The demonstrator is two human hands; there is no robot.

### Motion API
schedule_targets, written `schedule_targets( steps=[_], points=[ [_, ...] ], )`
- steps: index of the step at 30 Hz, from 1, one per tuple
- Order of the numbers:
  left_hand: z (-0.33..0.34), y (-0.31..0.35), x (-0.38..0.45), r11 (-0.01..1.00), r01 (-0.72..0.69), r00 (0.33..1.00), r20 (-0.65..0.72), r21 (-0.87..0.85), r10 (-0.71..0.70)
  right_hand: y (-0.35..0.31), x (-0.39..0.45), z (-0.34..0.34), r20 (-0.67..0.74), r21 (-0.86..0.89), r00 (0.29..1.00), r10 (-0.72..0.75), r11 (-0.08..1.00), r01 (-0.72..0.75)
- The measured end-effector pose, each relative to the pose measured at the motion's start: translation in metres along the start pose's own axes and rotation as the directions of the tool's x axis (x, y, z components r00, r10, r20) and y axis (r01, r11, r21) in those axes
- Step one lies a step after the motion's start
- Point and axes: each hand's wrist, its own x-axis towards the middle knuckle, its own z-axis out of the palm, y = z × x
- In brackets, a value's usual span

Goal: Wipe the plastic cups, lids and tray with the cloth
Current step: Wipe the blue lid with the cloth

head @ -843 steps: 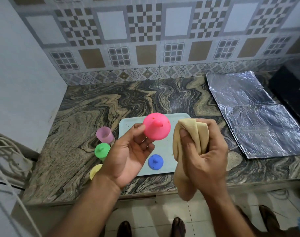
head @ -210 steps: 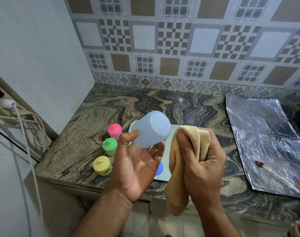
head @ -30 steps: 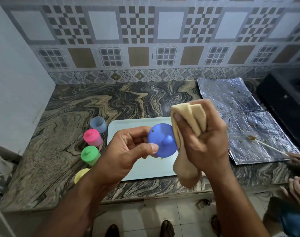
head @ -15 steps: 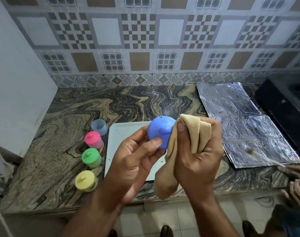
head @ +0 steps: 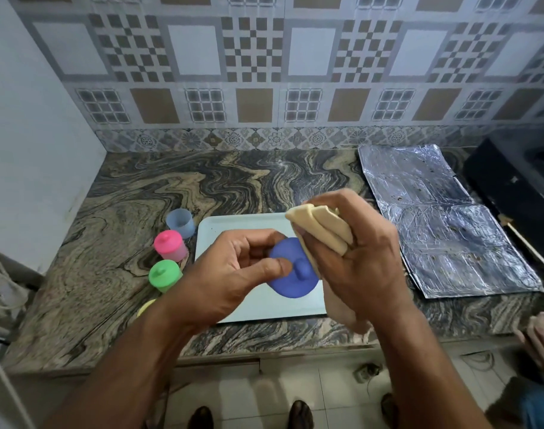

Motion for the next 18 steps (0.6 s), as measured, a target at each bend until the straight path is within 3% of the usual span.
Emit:
schedule_targets(
  steps=[2, 5, 9, 14, 18],
  points=[
    [0.001, 0.0, 0.002, 0.998, 0.023, 0.999, 0.029, 0.051, -0.025, 0.006, 0.003, 0.0, -0.012, -0.005, 0.999, 0.053, 0.999, -0.053],
    [-0.004, -0.003, 0.002, 0.999, 0.051, 0.998, -0.044, 0.012, -0.05, 0.01, 0.003, -0.005, -0.069, 0.222, 0.976, 0.207, 0.957, -0.187],
    [-0.011, -0.008, 0.001, 0.996, 0.05, 0.99, -0.126, -0.072, -0.059, 0.006, -0.009, -0.007, -0.02, 0.376, 0.973, 0.231, 0.903, -0.207],
    [-0.011, -0.006, 0.003, 0.997, 0.07, 0.995, -0.063, -0.029, -0.072, 0.002, -0.024, 0.006, 0.041, 0.228, 0.99, 0.138, 0.963, -0.144],
    [-0.015, 0.0, 0.004, 0.988, 0.073, 0.992, 0.095, 0.136, -0.087, 0.004, -0.013, 0.008, 0.03, 0.116, 0.996, 0.087, 0.989, -0.09]
  ],
)
